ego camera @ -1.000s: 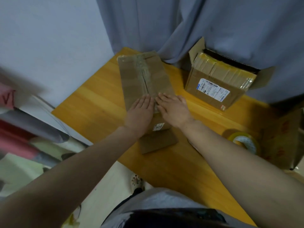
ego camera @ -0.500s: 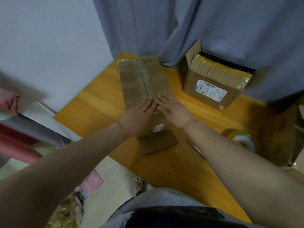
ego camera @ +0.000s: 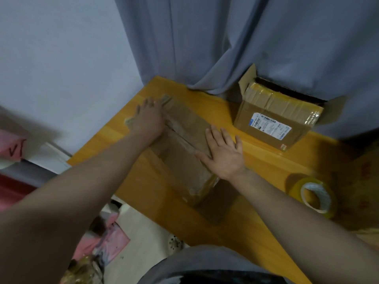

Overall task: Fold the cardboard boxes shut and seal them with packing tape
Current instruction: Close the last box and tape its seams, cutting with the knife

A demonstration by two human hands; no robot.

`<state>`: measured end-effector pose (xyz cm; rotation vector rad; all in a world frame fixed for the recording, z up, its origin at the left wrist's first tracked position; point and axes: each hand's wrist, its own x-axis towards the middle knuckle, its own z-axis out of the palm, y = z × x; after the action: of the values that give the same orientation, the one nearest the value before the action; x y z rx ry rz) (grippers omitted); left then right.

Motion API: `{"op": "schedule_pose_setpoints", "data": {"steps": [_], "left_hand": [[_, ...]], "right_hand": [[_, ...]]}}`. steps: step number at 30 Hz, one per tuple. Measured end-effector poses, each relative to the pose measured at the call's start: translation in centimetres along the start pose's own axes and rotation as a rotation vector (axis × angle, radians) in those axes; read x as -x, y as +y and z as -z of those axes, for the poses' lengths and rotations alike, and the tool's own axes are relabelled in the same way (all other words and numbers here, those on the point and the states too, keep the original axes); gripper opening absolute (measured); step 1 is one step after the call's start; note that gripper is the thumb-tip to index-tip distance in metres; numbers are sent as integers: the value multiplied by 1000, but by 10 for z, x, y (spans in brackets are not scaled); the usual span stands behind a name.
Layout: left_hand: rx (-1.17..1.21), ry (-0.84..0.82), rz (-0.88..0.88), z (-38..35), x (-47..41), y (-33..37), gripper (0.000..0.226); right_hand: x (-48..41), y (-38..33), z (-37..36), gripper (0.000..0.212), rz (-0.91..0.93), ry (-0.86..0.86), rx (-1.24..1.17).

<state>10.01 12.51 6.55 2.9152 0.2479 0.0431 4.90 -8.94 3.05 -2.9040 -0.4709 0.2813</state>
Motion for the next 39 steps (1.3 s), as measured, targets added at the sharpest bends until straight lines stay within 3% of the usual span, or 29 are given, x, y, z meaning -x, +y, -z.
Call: {"op": "schedule_pose_setpoints", "data": {"steps": [3, 6, 11, 14, 17, 19, 23, 31, 35, 39], "left_hand": [[-24, -145, 68, 2, -36, -17, 36], [25, -266, 69, 7, -58, -42, 47], [116, -444, 65, 11, -68, -55, 63], [138, -440, 90, 10, -61, -61, 64], [152, -393, 167, 10, -39, -71, 66], [169, -363, 203, 8, -19, -74, 67], [215, -287, 298, 3, 8, -84, 66], [348, -372, 381, 9, 16, -89, 73], [544, -433, 460, 9, 28, -92, 83], [688, -319, 435, 17, 43, -101, 81]], "right_hand": [[-1, 2, -3, 78, 0, 18, 31], [0, 1, -6, 89, 14, 50, 53], [1, -2, -11, 76, -38, 161, -13], [5, -11, -10, 78, -327, 246, -172], [-11, -10, 8, 98, -625, 248, -601], [-33, -5, 22, 92, -717, 181, -769], [-46, -5, 19, 51, -606, 121, -784], [-29, 5, 8, 71, -614, -41, -945], [-23, 5, 9, 93, -743, -191, -1084], [-26, 8, 15, 70, -616, -88, -1191]]}}
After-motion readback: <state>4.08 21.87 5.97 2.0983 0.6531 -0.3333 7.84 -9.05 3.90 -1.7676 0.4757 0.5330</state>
